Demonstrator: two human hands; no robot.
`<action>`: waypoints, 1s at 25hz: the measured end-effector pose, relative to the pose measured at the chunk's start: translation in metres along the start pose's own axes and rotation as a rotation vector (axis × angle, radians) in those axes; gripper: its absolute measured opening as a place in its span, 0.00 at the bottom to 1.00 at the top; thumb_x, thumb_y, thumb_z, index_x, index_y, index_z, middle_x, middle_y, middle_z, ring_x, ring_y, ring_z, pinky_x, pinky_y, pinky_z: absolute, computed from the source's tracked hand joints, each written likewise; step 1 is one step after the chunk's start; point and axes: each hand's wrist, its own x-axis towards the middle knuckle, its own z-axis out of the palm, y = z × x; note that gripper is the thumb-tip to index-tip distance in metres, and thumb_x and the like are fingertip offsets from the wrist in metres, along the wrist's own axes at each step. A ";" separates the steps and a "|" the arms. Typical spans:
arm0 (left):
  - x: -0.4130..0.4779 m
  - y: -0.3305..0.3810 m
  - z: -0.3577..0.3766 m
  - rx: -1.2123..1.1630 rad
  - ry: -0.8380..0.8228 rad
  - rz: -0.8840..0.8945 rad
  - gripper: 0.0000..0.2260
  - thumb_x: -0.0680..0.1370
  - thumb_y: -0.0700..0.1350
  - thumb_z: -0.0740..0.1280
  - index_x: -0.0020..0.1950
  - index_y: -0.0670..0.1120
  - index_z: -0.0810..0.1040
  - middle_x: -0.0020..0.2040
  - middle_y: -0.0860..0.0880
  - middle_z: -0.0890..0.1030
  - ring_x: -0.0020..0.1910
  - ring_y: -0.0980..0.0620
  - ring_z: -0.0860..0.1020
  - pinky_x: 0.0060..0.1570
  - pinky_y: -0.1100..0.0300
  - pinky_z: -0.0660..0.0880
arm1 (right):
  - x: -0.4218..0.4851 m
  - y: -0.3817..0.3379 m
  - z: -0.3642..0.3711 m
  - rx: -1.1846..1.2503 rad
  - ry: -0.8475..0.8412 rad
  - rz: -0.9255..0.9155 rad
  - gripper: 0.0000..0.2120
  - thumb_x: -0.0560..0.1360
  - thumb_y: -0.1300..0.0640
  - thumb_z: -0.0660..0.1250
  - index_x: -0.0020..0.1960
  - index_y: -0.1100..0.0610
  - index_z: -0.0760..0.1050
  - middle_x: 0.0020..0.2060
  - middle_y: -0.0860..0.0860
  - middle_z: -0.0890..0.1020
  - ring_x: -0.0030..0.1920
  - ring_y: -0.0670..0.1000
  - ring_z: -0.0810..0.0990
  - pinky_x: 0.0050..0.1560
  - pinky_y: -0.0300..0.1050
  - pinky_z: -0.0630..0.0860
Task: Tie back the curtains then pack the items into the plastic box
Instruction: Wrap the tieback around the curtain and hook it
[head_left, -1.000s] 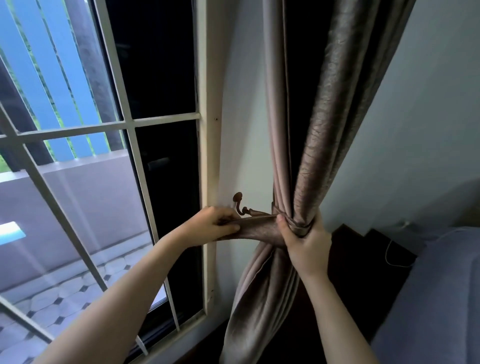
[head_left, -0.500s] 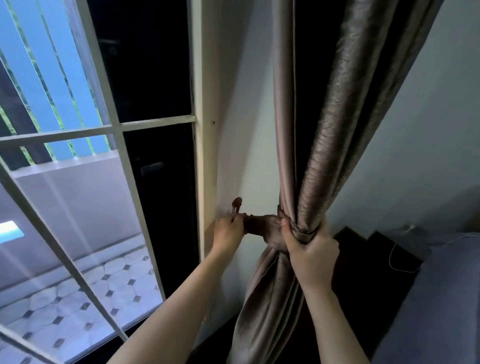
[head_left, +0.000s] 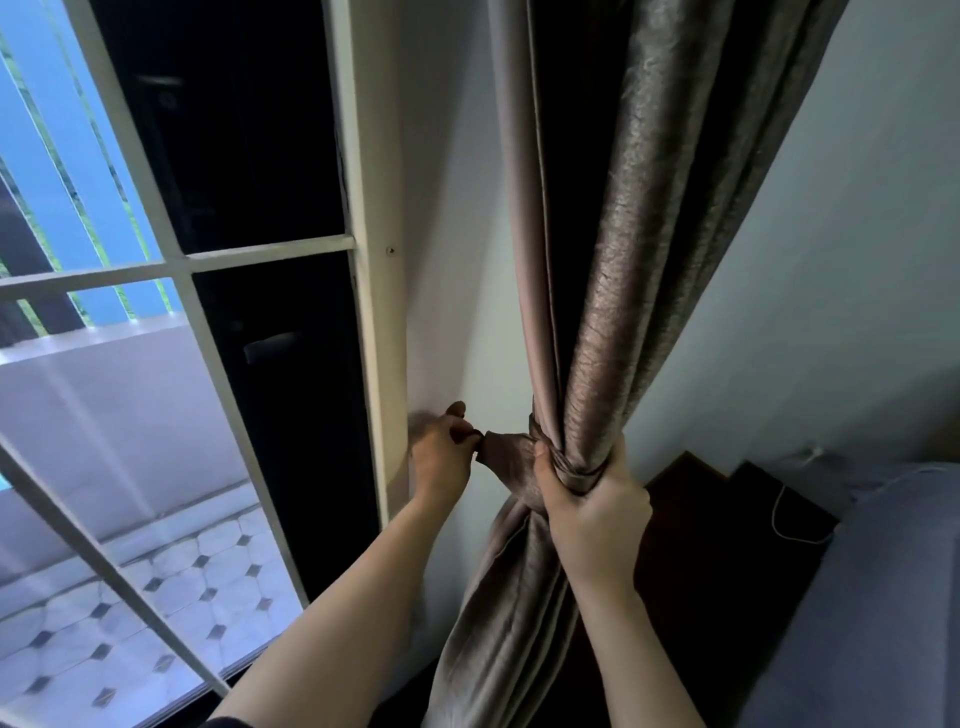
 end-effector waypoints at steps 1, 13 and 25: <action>0.002 -0.003 0.001 0.007 0.005 0.015 0.05 0.74 0.35 0.67 0.46 0.39 0.82 0.60 0.50 0.80 0.55 0.55 0.77 0.48 0.69 0.66 | 0.000 0.001 0.000 -0.007 -0.004 0.000 0.20 0.67 0.47 0.70 0.52 0.59 0.74 0.33 0.54 0.83 0.31 0.54 0.82 0.35 0.31 0.68; 0.012 -0.011 0.000 0.648 -0.174 0.319 0.09 0.75 0.34 0.61 0.37 0.40 0.78 0.44 0.43 0.79 0.46 0.46 0.78 0.38 0.61 0.64 | 0.000 -0.001 0.012 0.017 -0.055 0.002 0.22 0.68 0.43 0.67 0.51 0.60 0.76 0.36 0.50 0.83 0.34 0.50 0.82 0.37 0.32 0.72; -0.012 -0.006 -0.020 0.538 -0.366 0.137 0.20 0.80 0.39 0.58 0.72 0.46 0.67 0.64 0.40 0.75 0.62 0.41 0.74 0.58 0.56 0.71 | -0.008 -0.002 0.011 0.043 -0.117 0.002 0.23 0.67 0.41 0.69 0.52 0.58 0.75 0.39 0.48 0.83 0.38 0.48 0.82 0.40 0.37 0.77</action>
